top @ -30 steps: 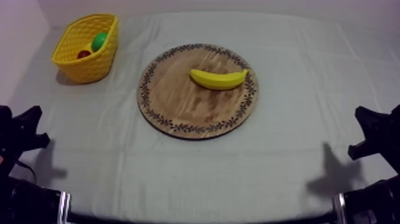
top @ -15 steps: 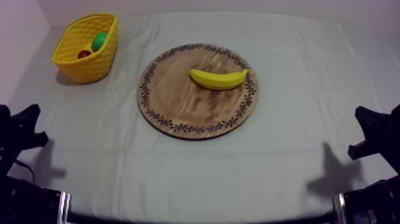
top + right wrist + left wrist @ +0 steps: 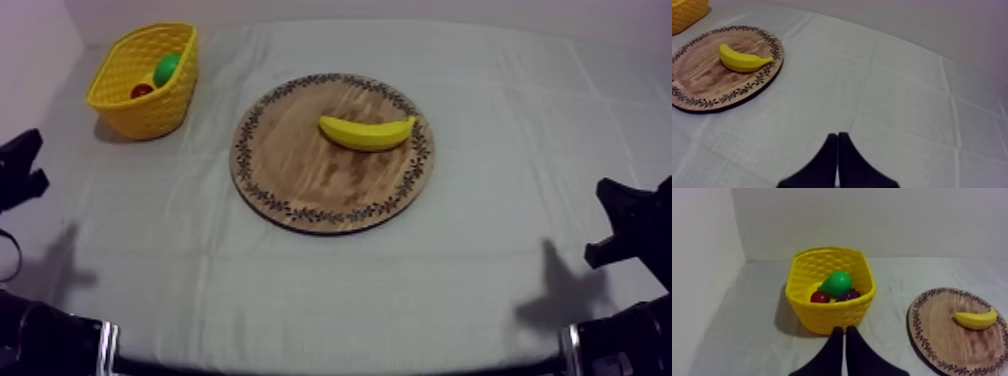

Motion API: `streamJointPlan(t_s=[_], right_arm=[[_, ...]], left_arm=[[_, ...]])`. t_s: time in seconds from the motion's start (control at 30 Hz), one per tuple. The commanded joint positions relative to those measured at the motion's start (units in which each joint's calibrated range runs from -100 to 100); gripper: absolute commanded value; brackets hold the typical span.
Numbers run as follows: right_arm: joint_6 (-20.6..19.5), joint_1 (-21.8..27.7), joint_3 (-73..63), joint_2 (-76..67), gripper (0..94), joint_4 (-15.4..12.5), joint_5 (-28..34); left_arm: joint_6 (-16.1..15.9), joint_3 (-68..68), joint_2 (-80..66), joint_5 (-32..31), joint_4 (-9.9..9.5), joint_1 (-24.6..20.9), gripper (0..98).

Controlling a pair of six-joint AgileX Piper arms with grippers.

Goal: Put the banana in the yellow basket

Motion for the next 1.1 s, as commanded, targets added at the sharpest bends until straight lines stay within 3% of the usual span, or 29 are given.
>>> streamJointPlan(t_s=[0.0,0.5,1.07], right_arm=[[0.01,0.0,-0.03,0.0,0.3,-0.02,0.0],[0.01,0.0,-0.03,0.0,0.3,-0.02,0.0],[0.01,0.0,-0.03,0.0,0.3,-0.02,0.0]], left_arm=[[0.52,-6.65,6.29,0.41,-0.7,0.45,0.0],[-0.04,-47.48,34.64,19.92,-1.76,5.12,0.0],[1.78,-79.22,58.37,31.34,-3.28,13.15,0.0]])
